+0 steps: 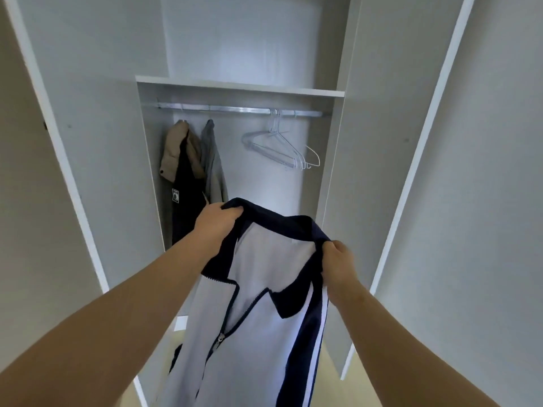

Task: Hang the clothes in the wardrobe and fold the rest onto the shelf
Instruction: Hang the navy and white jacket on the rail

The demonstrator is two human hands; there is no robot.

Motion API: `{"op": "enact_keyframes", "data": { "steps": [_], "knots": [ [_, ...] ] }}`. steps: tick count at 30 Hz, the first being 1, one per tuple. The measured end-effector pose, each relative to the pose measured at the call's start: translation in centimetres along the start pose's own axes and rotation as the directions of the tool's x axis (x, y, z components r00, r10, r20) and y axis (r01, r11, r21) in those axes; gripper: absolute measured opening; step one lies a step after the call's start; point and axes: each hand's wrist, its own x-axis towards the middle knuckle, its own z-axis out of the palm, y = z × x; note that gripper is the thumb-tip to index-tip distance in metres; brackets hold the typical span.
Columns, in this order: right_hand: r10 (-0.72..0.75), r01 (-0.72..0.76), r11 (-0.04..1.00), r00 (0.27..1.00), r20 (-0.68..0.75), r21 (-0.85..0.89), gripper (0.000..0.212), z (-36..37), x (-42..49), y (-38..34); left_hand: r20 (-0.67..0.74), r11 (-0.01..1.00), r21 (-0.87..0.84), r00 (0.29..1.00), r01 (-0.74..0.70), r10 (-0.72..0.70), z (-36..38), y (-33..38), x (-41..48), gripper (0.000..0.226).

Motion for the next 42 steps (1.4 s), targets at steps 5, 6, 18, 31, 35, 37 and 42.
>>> {"op": "enact_keyframes", "data": {
  "steps": [5,6,18,31,35,37,42],
  "knots": [
    [0.010,-0.009,1.000,0.992,0.123,-0.012,0.013,4.6,8.3,-0.8,-0.154,0.997,-0.041,0.986,0.058,-0.063,0.3,0.3,8.4,0.012],
    [0.007,-0.004,1.000,0.989,0.145,-0.021,0.012,5.4,9.5,-0.7,-0.148,0.991,-0.095,0.983,0.098,-0.111,0.2,0.1,9.7,0.020],
    [0.016,-0.005,0.997,0.989,0.149,-0.074,0.010,15.6,27.4,-1.8,-0.051,0.968,-0.213,0.988,0.130,-0.143,3.3,-0.7,29.0,0.016],
    [-0.036,0.045,0.999,0.965,0.260,-0.030,0.011,24.2,46.8,-5.5,-0.004,0.946,-0.312,0.996,0.089,-0.094,9.1,3.5,49.6,0.024],
    [-0.067,0.140,0.981,0.892,0.447,-0.134,0.027,24.8,53.1,-6.2,-0.028,0.945,-0.315,0.994,0.091,-0.105,11.0,3.5,53.9,0.019],
    [-0.139,0.235,0.957,0.885,0.445,-0.170,0.022,25.2,56.2,-6.7,-0.069,0.946,-0.314,0.991,0.084,-0.111,12.3,3.6,55.7,0.015],
    [-0.423,0.511,0.697,0.859,0.287,-0.503,0.014,26.0,64.6,-8.9,-0.164,0.960,-0.277,0.981,0.051,-0.100,14.8,4.4,60.0,0.024]
  ]
}}
